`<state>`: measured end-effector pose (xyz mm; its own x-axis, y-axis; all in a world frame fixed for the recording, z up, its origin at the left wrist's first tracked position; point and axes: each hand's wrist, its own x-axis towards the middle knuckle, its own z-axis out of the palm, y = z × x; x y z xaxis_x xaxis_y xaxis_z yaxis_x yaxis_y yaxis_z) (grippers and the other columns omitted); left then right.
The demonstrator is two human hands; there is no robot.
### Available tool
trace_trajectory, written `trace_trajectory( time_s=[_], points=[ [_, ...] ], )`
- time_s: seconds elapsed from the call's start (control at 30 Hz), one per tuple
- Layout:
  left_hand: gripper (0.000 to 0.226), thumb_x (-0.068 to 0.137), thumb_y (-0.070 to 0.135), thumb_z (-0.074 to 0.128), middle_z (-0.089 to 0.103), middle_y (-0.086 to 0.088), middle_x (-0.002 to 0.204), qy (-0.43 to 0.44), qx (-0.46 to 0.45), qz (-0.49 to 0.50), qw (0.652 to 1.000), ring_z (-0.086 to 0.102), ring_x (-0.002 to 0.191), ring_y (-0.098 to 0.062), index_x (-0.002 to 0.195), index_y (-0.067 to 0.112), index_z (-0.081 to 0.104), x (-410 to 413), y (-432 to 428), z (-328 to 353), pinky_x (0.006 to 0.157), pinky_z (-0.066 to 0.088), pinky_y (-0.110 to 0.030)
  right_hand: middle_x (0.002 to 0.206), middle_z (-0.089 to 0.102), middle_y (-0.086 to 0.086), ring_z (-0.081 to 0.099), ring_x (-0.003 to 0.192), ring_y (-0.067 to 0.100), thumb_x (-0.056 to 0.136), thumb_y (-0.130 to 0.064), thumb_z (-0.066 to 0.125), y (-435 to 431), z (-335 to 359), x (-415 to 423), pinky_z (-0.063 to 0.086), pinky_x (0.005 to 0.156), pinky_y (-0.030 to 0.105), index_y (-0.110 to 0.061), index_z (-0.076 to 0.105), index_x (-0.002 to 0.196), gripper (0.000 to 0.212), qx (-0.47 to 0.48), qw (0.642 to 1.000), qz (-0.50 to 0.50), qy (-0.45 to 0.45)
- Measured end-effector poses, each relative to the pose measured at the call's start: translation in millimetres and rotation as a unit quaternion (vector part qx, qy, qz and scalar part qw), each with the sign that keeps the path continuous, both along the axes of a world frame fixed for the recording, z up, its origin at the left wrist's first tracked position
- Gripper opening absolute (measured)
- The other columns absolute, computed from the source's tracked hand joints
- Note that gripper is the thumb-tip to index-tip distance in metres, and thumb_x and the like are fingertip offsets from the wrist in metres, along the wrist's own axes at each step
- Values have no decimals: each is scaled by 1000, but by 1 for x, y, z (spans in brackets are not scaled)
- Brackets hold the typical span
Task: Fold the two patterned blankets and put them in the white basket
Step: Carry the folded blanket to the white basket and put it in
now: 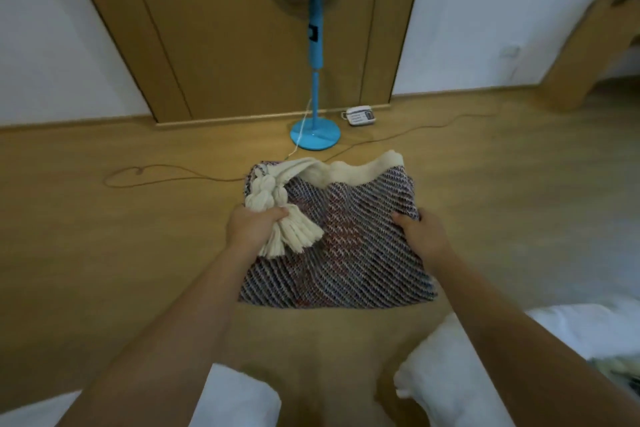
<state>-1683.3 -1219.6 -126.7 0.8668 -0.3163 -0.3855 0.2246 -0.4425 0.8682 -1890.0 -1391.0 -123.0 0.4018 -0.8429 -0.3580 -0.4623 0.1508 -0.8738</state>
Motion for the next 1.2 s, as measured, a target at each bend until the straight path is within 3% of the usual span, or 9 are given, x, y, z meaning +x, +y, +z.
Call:
trace_trajectory(
  time_s=[0.1,0.2,0.37,0.53,0.67,0.87,1.2],
  points=[
    [71,59,35,83,64,-8,114,-3,-7,-63,998,62,94,-26,118,7,56,15,-91,1,82,51,-35,85,56,-1,56,78,21,91,-31,54,-65,-2,-1,47,78,39,-20,52,92,12,-18,998,-60,6],
    [67,59,32,84,65,-8,113,-3,-18,-118,993,63,92,-24,116,7,58,23,-185,-1,82,51,-34,81,57,-1,57,73,17,90,-33,54,-137,-6,-7,47,72,36,-25,51,79,14,-32,993,-108,20],
    [71,59,31,84,63,-11,117,-5,-16,-157,987,62,99,-29,118,5,55,20,-343,-1,88,51,-40,92,59,5,58,84,26,88,-35,54,-263,-6,-20,50,82,43,-17,55,101,22,-34,985,-167,24],
    [72,61,31,83,61,-11,120,-3,-15,-209,978,60,99,-27,121,4,53,7,-488,12,77,46,-32,90,60,6,57,76,20,88,-31,55,-373,10,-42,47,76,37,-17,55,97,17,-49,973,-224,15],
    [76,62,31,83,59,-10,124,-1,-26,-267,963,59,105,-29,125,6,50,-9,-600,20,86,49,-37,92,61,7,59,85,26,88,-29,55,-455,17,-66,50,82,42,-14,55,97,18,-62,959,-276,20],
    [71,62,32,83,62,-9,117,7,-33,-358,933,60,93,-26,121,4,53,-47,-768,17,81,50,-35,84,60,9,58,76,23,88,-27,53,-584,19,-105,49,74,37,-13,55,84,15,-81,929,-357,51],
    [74,62,34,82,60,-12,119,-6,-17,-503,864,59,101,-30,122,5,50,-161,-1019,23,87,50,-39,82,61,9,57,75,24,87,-29,55,-759,28,-200,42,65,32,-10,56,87,20,-71,865,-490,82]
  ],
)
